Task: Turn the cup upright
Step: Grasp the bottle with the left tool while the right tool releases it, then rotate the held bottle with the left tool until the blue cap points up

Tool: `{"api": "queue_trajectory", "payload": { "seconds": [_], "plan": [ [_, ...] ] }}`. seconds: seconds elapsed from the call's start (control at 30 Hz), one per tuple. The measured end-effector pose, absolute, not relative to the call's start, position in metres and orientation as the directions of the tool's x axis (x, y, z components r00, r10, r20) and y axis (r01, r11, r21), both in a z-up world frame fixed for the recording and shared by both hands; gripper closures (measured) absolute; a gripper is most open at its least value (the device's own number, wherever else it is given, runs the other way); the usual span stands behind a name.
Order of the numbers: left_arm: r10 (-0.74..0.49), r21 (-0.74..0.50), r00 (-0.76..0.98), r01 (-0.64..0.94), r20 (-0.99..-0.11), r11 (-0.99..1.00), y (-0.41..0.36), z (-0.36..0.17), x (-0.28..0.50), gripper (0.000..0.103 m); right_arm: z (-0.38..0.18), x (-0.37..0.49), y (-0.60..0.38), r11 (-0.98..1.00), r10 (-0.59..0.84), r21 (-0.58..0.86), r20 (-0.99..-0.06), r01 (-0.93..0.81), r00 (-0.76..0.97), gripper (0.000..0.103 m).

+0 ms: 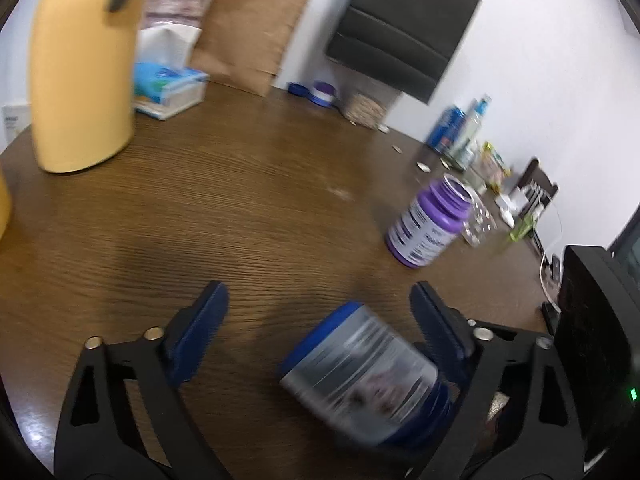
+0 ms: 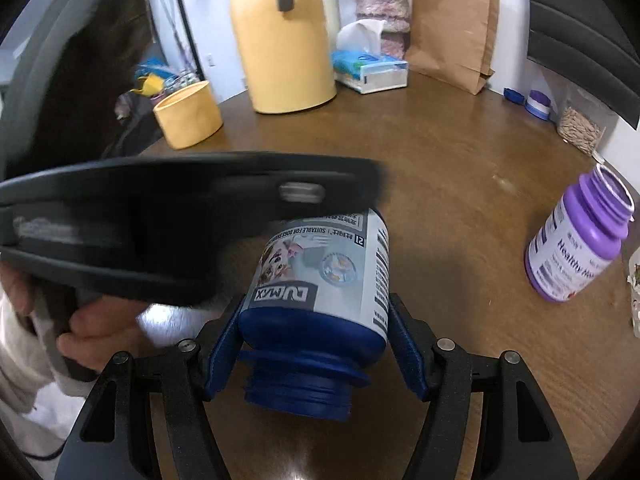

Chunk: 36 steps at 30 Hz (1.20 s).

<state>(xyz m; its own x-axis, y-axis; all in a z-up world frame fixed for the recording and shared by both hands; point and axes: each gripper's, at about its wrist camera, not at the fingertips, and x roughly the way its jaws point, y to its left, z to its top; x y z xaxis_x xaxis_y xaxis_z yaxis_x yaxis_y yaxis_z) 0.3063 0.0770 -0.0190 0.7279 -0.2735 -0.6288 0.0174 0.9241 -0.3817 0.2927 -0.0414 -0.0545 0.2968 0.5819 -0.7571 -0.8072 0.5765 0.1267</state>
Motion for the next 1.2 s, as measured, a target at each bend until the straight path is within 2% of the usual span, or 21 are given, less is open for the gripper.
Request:
{"api": "queue_trajectory", "payload": {
  "seconds": [0.03,0.1,0.27,0.33,0.43,0.6,0.77,0.93,1.07,1.2],
  "plan": [
    [-0.264,-0.365,0.716,0.014,-0.646,0.931,0.071,-0.021,0.308,0.035,-0.054,0.291,-0.043,0.572,0.588,0.122,-0.751,-0.811,0.301,0.031],
    [-0.246,-0.334,0.689,0.005,-0.682,0.942,0.062,-0.026,0.309,0.044,-0.054,0.288,-0.046,0.569,0.595,0.115,-0.741,-0.814,0.311,0.031],
    [-0.180,-0.279,0.701,-0.028,-0.690,0.960,0.056,-0.025,0.300,0.044,-0.052,0.291,-0.058,0.571,0.620,0.152,-0.724,-0.807,0.303,0.029],
    [-0.151,-0.268,0.707,-0.057,-0.691,0.962,0.062,-0.024,0.296,0.044,-0.051,0.288,-0.065,0.584,0.611,0.130,-0.720,-0.801,0.329,0.024],
    [-0.119,-0.263,0.703,-0.099,-0.701,0.960,0.072,-0.027,0.295,0.044,-0.051,0.286,-0.080,0.603,0.606,0.125,-0.714,-0.788,0.351,0.023],
    [-0.082,-0.270,0.697,-0.165,-0.713,0.949,0.082,-0.032,0.292,0.043,-0.059,0.298,-0.102,0.672,0.596,0.200,-0.716,-0.713,0.362,0.023],
    [-0.081,-0.281,0.699,-0.176,-0.710,0.943,0.086,-0.021,0.286,0.027,-0.054,0.294,-0.108,0.669,0.612,0.214,-0.702,-0.712,0.363,0.023],
    [-0.232,-0.319,0.639,-0.022,-0.733,0.948,0.076,-0.003,0.281,0.003,-0.051,0.294,-0.133,0.684,0.628,0.250,-0.680,-0.686,0.379,0.023],
    [-0.260,-0.232,0.578,0.123,-0.773,0.965,0.046,0.000,0.284,0.001,-0.046,0.290,-0.165,0.716,0.625,0.276,-0.662,-0.641,0.414,0.023],
    [-0.172,-0.072,0.511,0.209,-0.842,0.975,0.017,-0.014,0.295,0.001,-0.042,0.287,-0.188,0.734,0.628,0.310,-0.649,-0.604,0.430,0.023]
  ]
}}
